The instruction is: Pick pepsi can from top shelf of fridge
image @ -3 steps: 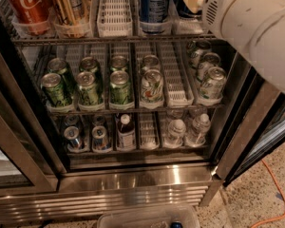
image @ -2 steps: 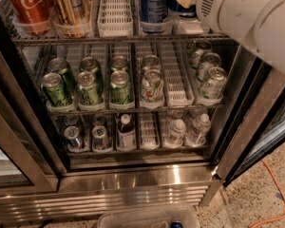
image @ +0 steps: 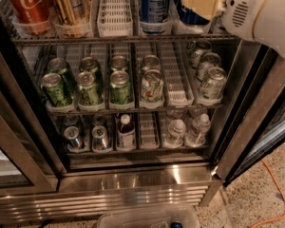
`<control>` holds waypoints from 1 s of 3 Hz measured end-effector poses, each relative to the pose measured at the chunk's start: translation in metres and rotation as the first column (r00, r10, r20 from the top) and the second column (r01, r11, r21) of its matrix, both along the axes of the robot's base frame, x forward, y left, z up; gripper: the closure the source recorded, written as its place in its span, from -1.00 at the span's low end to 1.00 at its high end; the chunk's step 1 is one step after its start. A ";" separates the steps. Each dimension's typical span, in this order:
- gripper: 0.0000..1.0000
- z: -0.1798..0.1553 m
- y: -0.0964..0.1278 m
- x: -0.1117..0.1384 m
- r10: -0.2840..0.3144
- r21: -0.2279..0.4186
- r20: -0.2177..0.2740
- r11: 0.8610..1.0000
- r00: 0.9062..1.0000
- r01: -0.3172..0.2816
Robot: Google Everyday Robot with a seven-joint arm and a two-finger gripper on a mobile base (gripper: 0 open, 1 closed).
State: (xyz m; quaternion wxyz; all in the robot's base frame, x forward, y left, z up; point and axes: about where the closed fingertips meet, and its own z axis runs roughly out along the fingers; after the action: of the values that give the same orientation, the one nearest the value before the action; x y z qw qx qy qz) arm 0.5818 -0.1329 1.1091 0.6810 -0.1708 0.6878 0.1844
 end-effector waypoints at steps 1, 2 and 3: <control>1.00 -0.015 -0.011 -0.020 0.057 -0.039 -0.013 0.998 0.998 -0.058; 1.00 -0.022 -0.018 -0.033 0.106 -0.054 -0.018 0.993 0.994 -0.107; 1.00 -0.021 -0.018 -0.045 0.168 -0.054 -0.007 0.984 0.986 -0.168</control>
Offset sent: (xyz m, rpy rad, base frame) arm -0.0495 -0.0328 -0.0331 -0.0712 0.0207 0.1577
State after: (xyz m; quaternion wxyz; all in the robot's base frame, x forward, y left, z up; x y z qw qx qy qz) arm 0.5366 -0.1506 1.0877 0.6571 -0.2465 0.6766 0.2226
